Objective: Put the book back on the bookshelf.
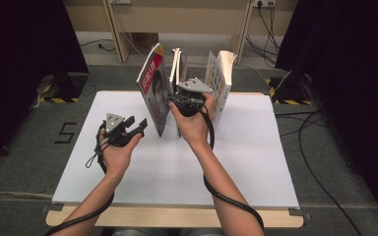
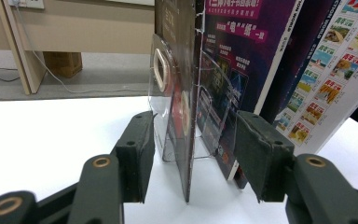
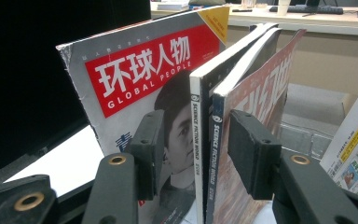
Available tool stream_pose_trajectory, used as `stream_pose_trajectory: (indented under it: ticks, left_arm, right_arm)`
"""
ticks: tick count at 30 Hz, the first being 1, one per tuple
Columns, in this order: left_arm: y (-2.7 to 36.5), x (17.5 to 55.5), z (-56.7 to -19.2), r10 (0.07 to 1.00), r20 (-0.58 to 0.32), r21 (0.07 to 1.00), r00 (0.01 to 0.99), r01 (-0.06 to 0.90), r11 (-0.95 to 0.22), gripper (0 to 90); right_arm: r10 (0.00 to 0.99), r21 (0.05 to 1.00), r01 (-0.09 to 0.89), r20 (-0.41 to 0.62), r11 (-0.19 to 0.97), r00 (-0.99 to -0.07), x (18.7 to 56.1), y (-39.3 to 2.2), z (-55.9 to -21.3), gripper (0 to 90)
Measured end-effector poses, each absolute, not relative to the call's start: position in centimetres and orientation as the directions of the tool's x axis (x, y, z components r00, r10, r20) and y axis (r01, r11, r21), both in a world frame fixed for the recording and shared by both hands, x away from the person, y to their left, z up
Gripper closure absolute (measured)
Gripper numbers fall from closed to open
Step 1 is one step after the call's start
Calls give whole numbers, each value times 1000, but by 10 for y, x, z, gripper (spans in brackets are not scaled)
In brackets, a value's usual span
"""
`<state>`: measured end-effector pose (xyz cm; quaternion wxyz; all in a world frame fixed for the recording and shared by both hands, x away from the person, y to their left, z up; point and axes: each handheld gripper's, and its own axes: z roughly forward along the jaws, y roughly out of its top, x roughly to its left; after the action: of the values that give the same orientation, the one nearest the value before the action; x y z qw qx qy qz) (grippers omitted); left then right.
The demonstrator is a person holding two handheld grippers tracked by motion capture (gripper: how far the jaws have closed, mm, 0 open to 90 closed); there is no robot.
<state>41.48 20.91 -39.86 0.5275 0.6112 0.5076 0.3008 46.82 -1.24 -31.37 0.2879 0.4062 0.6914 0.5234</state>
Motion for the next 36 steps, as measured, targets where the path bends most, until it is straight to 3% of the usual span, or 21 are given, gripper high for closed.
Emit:
stream_pose_trajectory:
  ticks: [11,27,36]
  left_arm:
    - [210,415,-399,938,-168,950,303,304,72,477]
    - [210,415,-399,939,-164,950,303,304,68,478]
    - [212,415,-399,940,-166,949,297,307,70,478]
  right_arm:
    - [863,962,252,34,109,-505,465,-16,-314,565]
    - [859,967,243,59,77,-509,463,-21,-311,691]
    - [893,973,229,107,-5,-437,460,-35,-312,708]
